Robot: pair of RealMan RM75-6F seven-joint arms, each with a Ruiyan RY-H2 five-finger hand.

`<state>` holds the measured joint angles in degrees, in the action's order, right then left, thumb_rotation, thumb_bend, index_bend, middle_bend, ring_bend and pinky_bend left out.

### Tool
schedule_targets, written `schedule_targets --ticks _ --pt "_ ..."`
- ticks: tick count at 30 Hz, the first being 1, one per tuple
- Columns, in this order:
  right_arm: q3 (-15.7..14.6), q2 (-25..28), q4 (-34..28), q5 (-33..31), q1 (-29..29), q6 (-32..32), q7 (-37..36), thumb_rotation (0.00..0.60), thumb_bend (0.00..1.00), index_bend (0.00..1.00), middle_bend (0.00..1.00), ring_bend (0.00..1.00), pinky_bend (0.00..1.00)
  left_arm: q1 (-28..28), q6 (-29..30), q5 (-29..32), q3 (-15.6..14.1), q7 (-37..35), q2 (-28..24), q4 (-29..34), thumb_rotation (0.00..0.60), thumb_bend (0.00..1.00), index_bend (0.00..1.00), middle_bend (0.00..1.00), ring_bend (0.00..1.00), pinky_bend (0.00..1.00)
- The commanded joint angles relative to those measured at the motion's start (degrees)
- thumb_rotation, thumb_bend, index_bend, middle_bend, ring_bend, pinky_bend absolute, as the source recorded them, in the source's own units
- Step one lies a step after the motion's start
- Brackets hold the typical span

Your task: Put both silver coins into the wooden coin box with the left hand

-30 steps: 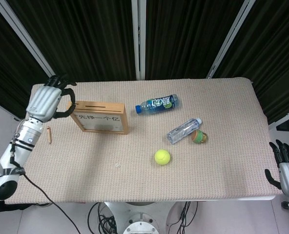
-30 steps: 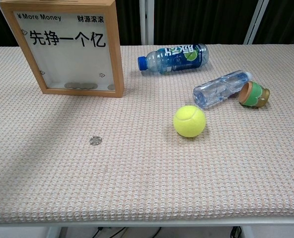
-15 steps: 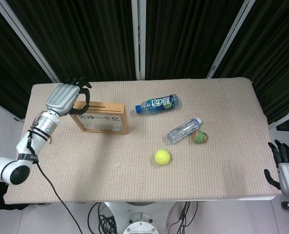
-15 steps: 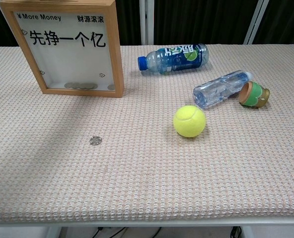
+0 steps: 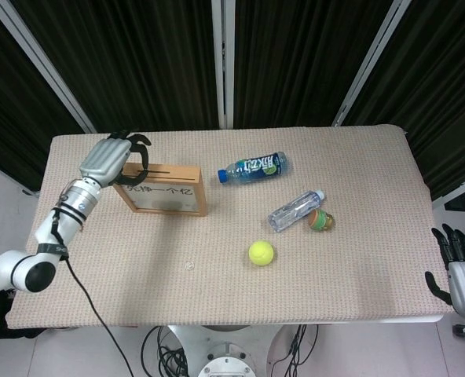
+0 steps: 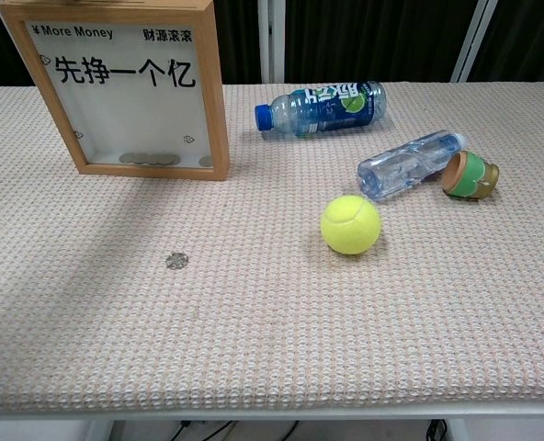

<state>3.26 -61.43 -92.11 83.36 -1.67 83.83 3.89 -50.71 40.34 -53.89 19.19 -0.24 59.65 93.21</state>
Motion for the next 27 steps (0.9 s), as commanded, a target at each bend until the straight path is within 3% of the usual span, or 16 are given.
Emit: schedule_targets --ticks 1,19,27 --pt "0.0 0.0 0.1 -0.1 0.0 -0.1 -0.1 0.6 0.32 0.0 0.0 0.0 0.0 -0.3 0.0 -0.1 -0.5 -0.1 0.6 -0.9 0.6 0.41 0.61 0.23 0.05 0.09" --pt "-0.1 -0.5 0.5 -0.2 -0.5 -0.9 -0.1 0.6 0.32 0.0 0.0 0.0 0.0 -0.8 0.8 -0.7 -2.0 -1.1 3.0 -3.4 0.6 0.41 0.59 0.24 0.05 0.09" --pt "-0.1 -0.6 0.6 -0.6 -0.6 -1.0 -0.5 0.6 0.32 0.0 0.0 0.0 0.0 -0.4 0.9 -2.4 -2.2 -2.5 2.5 -3.2 0.6 0.41 0.45 0.23 0.05 0.09"
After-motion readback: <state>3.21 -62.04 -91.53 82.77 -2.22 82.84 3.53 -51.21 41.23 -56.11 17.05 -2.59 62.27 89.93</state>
